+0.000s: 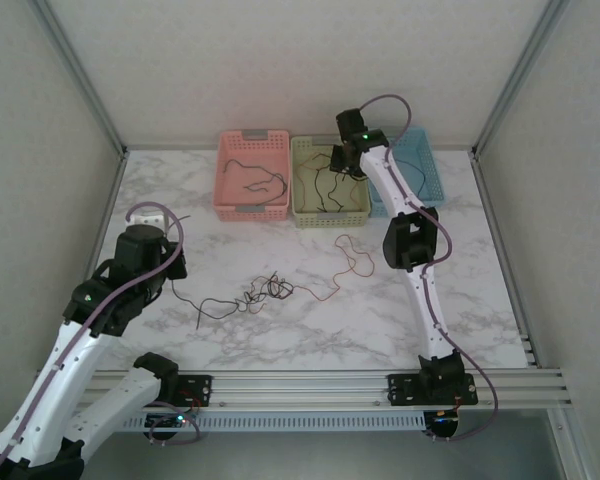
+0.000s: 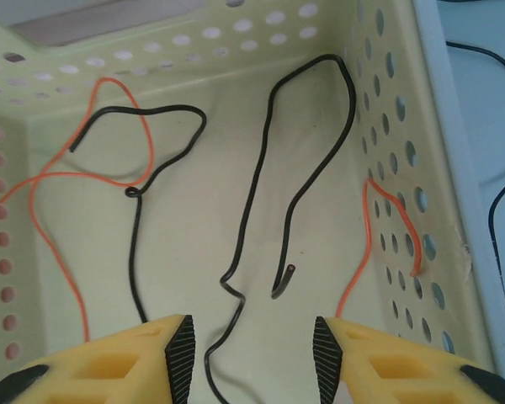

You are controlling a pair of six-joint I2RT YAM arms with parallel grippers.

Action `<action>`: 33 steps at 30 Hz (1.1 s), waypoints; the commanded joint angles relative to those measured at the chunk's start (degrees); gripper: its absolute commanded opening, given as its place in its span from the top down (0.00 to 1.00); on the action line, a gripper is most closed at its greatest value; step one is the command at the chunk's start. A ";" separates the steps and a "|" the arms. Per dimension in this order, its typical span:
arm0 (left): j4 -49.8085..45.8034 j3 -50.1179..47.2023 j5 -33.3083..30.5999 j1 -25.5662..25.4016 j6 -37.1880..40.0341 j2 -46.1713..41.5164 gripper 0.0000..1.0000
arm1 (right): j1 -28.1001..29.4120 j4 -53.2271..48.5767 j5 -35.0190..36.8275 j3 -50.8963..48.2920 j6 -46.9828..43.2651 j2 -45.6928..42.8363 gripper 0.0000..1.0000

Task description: Untangle the cables

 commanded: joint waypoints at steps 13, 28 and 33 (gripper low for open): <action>0.98 -0.59 1.60 -0.16 0.59 1.03 1.00 | 0.32 5.40 0.27 1.19 1.87 6.24 0.57; 0.89 -0.63 1.86 -0.16 0.68 1.36 1.00 | -0.08 9.43 -4.99 2.73 2.39 6.83 1.00; 0.85 -0.67 1.78 -0.15 0.68 1.35 1.00 | 0.45 9.00 -5.69 2.68 0.21 2.25 1.00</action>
